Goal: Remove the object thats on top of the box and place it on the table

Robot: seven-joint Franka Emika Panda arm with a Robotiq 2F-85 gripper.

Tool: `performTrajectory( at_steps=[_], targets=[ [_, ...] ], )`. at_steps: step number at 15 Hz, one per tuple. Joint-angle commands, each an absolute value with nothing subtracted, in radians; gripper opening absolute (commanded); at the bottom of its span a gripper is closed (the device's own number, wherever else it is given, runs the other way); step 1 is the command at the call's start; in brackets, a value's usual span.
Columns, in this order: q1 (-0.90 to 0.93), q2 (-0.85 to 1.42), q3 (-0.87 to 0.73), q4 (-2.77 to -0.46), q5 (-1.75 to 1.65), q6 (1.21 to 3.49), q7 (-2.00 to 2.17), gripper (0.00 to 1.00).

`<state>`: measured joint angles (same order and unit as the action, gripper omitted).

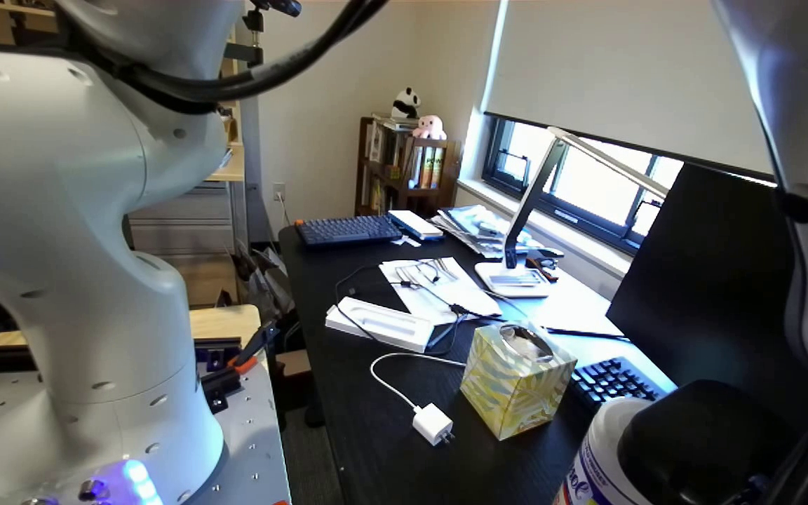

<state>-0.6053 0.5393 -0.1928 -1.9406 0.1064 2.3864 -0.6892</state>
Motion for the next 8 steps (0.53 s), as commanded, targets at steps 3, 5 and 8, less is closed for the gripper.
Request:
performTrajectory(
  at_steps=[3, 5, 8],
  targets=[
    [-0.623, 0.451, -0.139, -2.045, 0.138, 2.430, -0.765, 0.30],
    [-0.613, 0.421, -0.138, -2.062, 0.136, 2.406, -0.756, 0.36],
    [-0.630, 0.446, -0.139, -2.012, 0.154, 2.372, -0.770, 0.55]
  ],
)
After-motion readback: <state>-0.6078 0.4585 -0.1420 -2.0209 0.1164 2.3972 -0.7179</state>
